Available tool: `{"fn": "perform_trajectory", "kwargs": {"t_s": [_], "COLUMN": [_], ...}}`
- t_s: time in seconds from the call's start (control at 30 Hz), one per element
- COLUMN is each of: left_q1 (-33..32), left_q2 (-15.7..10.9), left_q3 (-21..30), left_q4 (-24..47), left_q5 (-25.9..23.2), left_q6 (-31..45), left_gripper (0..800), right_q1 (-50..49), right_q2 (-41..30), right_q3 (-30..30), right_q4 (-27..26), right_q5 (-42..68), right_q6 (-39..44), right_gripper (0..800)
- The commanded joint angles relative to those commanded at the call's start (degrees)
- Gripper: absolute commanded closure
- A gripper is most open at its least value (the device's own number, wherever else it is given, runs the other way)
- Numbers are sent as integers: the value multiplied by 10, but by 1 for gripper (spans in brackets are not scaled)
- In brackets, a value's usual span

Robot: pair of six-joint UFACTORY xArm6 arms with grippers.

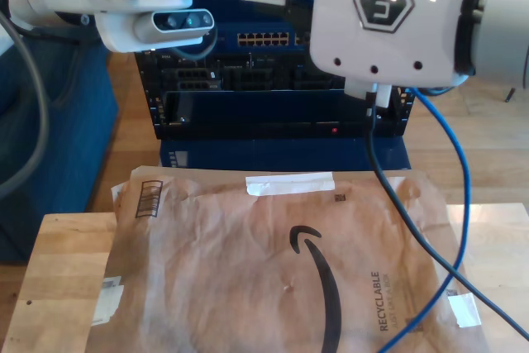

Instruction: Grab the cable and plug it in

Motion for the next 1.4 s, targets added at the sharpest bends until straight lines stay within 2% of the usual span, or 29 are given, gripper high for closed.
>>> {"fn": "perform_trajectory", "kwargs": {"t_s": [0.07,0.17,0.3,0.5,0.63,0.73,0.87,0.93,1.0,1.07,1.2,1.33,1.4], "left_q1": [0,2,30,43,50,50,52,60,67,69,91,164,198], "left_q2": [0,0,0,0,-1,-6,-22,-33,-50,-91,-167,-194,-199], "left_q3": [-4,-8,-37,-107,-136,-142,-141,-135,-113,-63,57,134,161], "left_q4": [1,11,84,207,326,414,535,622,700,746,831,934,956], "left_q5": [-7,-56,-117,-140,-156,-168,-178,-178,-178,-178,-186,-221,-222], "left_q6": [-1,0,1,5,15,49,128,187,233,272,368,402,429], "left_gripper": [8,2,2,2,2,2,2,2,2,2,2,1,1], "right_q1": [-2,-1,-29,-171,-253,-315,-354,-358,-358,-358,-358,-351,-344], "right_q2": [2,17,48,58,79,91,106,127,145,164,193,207,214], "right_q3": [-4,-17,-52,-62,-86,-98,-100,-96,-91,-91,-90,-91,-91], "right_q4": [1,-1,-3,1,-2,-10,-55,-99,-148,-180,-208,-277,-282], "right_q5": [4,20,56,155,241,310,382,421,456,481,540,541,538], "right_q6": [18,33,54,94,128,156,165,194,230,251,276,330,334], "right_gripper": [798,799,799,799,799,799,799,799,799,799,799,799,799]}}
